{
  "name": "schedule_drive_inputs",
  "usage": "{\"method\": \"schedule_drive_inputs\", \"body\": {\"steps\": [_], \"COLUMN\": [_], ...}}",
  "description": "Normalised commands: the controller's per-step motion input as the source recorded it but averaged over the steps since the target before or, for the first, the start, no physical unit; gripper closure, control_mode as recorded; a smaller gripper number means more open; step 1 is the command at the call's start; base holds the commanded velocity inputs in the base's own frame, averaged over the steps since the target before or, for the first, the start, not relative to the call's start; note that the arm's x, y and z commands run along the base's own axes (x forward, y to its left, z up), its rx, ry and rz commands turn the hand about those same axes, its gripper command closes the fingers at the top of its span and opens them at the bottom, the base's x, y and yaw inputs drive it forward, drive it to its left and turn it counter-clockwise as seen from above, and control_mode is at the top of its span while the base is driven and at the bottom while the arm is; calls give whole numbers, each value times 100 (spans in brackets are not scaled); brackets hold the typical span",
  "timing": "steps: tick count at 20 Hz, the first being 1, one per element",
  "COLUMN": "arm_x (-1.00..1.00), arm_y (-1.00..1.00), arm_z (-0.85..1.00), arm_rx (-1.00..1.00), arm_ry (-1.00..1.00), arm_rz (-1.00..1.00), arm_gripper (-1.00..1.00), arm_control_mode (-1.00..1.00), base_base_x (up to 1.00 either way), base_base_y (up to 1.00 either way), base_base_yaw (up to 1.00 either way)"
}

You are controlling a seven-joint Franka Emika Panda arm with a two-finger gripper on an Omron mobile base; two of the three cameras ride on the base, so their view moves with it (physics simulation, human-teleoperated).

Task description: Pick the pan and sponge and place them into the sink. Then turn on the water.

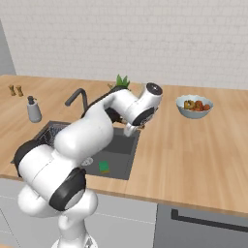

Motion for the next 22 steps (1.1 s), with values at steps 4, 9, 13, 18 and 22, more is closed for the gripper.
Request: {"method": "schedule_drive_inputs", "body": {"steps": [4,9,13,18,22], "arm_x": [-1,-9,-4,0,0], "arm_y": [1,15,18,18,4], "arm_z": [-35,-42,-54,-48,-41], "arm_rx": [-13,-22,-19,-9,-1], "arm_ry": [10,10,14,15,11], "arm_rz": [14,8,11,14,12], "arm_gripper": [100,100,100,100,100], "arm_control_mode": [-100,-100,-100,-100,-100], "base_base_x": [0,0,0,0,0], "base_base_y": [0,0,0,0,0], "base_base_yaw": [0,0,0,0,0]}}
